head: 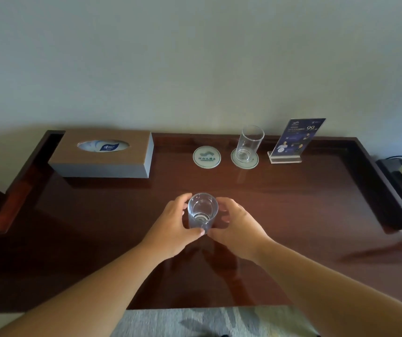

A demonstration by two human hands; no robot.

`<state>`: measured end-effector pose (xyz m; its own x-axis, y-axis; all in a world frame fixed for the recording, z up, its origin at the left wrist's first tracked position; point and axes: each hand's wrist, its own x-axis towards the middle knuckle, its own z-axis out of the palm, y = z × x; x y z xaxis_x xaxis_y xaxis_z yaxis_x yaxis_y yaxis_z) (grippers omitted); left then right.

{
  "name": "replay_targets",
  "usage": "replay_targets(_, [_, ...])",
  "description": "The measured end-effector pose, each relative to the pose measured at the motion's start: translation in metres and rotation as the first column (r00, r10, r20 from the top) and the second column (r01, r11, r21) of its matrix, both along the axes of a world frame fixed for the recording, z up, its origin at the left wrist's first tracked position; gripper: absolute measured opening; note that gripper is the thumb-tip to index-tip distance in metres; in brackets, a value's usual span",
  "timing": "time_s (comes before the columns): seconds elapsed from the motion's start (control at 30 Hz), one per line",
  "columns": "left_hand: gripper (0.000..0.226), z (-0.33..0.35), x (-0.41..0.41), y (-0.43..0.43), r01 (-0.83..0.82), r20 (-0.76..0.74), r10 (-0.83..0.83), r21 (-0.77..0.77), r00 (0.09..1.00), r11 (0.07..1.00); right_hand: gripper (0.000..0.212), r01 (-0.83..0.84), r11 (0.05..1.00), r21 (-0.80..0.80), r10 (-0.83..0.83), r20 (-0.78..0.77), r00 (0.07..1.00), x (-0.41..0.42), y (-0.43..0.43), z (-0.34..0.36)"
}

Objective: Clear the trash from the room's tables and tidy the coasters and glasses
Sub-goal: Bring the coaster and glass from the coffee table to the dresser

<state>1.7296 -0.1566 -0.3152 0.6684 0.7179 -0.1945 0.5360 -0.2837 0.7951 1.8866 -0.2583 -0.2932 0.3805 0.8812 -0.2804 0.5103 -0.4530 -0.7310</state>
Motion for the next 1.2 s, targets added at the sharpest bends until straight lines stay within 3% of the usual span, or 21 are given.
replay_targets(0.23, [0.064, -0.011, 0.013, -0.010, -0.087, 0.111, 0.096, -0.080, 0.989, 0.993, 0.063, -0.039, 0.999, 0.009, 0.040, -0.058, 0.998, 0.003, -0.003, -0.006])
replay_targets(0.4, [0.058, -0.017, 0.018, -0.012, -0.123, 0.129, 0.138, -0.117, 0.982, 0.985, 0.068, -0.067, 0.998, 0.003, 0.067, -0.051, 0.996, 0.013, -0.008, -0.009])
replay_targets(0.5, [0.057, -0.010, 0.019, -0.011, -0.124, 0.113, 0.132, -0.075, 0.985, 0.989, 0.073, -0.060, 0.998, -0.010, 0.060, -0.037, 0.998, 0.024, -0.016, -0.004])
replay_targets(0.93, [0.050, 0.063, 0.060, 0.020, -0.214, 0.126, 0.202, 0.085, 0.971, 0.973, 0.061, 0.028, 0.992, 0.121, -0.027, -0.013, 1.000, 0.090, -0.021, 0.053])
replay_targets(1.2, [0.048, 0.073, 0.090, 0.056, -0.236, 0.099, 0.226, 0.099, 0.969, 0.967, 0.053, 0.063, 0.988, 0.140, -0.060, -0.025, 0.998, 0.108, 0.004, 0.059])
